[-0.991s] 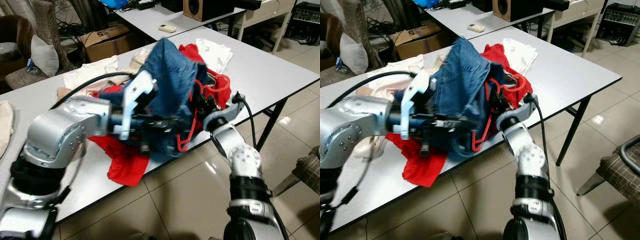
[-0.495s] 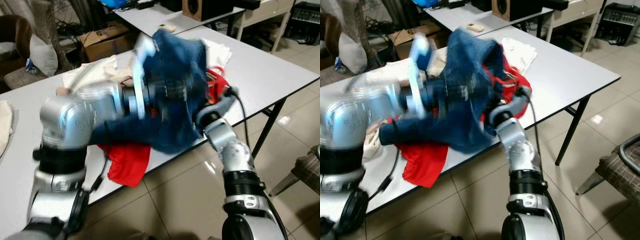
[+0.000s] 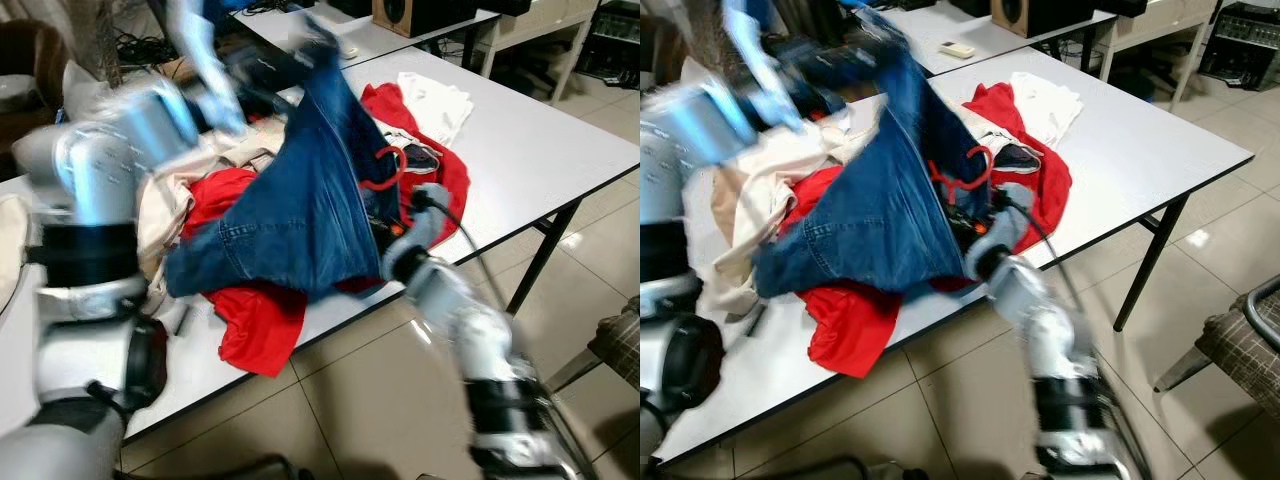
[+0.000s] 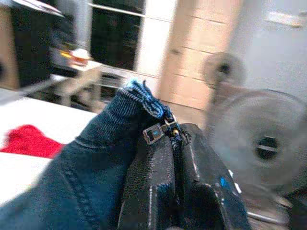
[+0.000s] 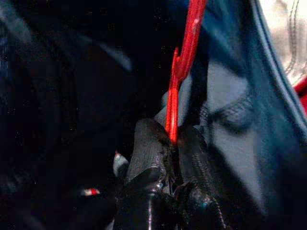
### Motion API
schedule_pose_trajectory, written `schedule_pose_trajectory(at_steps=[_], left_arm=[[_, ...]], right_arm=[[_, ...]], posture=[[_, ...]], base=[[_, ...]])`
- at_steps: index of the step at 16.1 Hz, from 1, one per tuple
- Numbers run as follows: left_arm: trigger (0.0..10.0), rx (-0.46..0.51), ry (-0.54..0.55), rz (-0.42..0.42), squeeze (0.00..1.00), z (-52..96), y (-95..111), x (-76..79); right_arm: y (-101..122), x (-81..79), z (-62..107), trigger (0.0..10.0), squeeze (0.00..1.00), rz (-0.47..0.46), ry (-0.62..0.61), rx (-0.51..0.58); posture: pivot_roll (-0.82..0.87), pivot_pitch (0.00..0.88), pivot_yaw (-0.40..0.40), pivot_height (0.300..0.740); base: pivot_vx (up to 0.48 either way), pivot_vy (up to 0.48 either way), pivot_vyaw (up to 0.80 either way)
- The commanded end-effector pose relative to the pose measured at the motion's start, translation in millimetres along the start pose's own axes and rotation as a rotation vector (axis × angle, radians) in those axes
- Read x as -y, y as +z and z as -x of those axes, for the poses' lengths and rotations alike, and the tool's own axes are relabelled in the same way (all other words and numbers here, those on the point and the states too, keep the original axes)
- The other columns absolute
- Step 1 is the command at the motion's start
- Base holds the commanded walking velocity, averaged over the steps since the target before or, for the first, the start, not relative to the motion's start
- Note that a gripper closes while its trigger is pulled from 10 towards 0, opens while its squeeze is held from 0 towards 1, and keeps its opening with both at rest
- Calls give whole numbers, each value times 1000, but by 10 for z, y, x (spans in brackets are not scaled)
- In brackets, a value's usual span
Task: Hang hanger
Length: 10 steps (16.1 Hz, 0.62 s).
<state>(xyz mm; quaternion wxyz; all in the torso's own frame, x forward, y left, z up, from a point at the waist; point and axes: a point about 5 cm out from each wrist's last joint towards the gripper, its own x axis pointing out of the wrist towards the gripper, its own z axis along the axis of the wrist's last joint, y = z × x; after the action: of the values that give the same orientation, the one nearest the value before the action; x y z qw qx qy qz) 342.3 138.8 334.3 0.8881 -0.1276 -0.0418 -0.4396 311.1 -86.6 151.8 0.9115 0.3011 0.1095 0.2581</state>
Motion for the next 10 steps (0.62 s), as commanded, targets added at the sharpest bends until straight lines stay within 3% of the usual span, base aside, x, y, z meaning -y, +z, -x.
schedule_pose_trajectory(at_steps=[1,3,4,5,7,8,10], left_arm=[[0,27,147,-82,0,100,111,-169],[0,-79,319,-126,0,243,-50,-443],[0,-170,420,-131,0,377,-278,-649],[0,-206,450,-141,0,424,-366,-714],[0,-340,519,-150,0,545,-733,-851],[0,-492,571,-162,0,692,-1160,-940],[0,-557,575,-156,0,774,-1408,-946]], right_arm=[[-24,-46,69,10000,0,2,16,-38],[113,-77,234,10000,0,-21,36,-12],[221,-167,354,10000,0,-53,81,-2],[254,-207,395,10000,0,-59,99,-2],[361,-362,474,10000,0,-81,178,14],[503,-504,526,10000,0,-81,243,60],[607,-570,548,10000,0,-83,264,91]], posture=[[-46,0,140,740],[-46,0,140,740],[-49,0,143,740],[-49,0,143,740],[-56,0,147,740],[-74,0,156,740],[-84,0,159,740]], base=[[0,0,0],[0,0,0],[0,0,0],[0,0,0],[0,0,0],[0,0,0],[0,0,0]])
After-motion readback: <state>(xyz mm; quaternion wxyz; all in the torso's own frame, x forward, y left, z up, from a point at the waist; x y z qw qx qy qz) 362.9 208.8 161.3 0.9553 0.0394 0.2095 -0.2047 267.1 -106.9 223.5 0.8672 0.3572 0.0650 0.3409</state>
